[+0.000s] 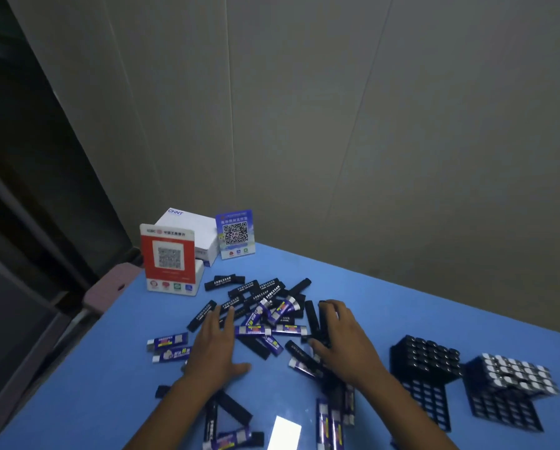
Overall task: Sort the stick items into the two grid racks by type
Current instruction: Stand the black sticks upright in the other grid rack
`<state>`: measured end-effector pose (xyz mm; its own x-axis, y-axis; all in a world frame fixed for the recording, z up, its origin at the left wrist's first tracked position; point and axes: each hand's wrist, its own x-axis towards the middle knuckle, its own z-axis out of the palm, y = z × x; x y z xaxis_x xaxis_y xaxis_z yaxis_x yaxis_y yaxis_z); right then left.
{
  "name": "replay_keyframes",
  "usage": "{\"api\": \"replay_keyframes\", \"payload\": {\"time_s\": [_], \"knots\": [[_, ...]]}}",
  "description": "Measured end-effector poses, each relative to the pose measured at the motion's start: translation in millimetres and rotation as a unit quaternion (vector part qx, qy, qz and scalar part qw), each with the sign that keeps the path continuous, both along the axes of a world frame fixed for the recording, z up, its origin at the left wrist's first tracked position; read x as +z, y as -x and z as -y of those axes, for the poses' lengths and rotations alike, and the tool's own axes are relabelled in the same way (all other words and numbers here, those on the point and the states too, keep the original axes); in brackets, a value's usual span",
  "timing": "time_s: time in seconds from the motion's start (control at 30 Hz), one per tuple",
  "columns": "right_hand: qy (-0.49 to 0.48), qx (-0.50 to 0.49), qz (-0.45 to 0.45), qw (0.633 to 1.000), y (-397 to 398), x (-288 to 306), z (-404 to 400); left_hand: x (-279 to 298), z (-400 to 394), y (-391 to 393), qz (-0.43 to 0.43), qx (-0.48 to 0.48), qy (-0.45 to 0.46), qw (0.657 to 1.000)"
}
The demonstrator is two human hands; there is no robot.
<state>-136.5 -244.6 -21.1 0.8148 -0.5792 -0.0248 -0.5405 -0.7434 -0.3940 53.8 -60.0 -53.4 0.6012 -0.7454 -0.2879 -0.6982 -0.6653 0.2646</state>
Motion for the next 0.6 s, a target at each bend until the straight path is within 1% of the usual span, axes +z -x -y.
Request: {"api": "replay_keyframes", "payload": {"time_s": [0.13, 0.23, 0.43, 0.53, 0.6], "knots": [[-0.009, -0.032, -0.015, 0.999, -15, -11, 8, -17, 24, -30, -0.024, -0.032, -0.026, 0.999], [-0.015, -0.045, -0.028, 0.999, -20, -15, 15, -23, 40, -39, -0.042, -0.064, -0.023, 0.997], [-0.022, -0.065, -0.032, 0.997, -24, -17, 24, -21, 60, -38, -0.044, -0.135, -0.003, 0.990], [-0.024, -0.072, -0.032, 0.997, -29, -17, 26, -16, 71, -36, -0.045, -0.155, -0.021, 0.987], [-0.026, -0.077, -0.030, 0.996, -31, -17, 28, -14, 78, -36, -0.030, -0.168, -0.035, 0.985]]}}
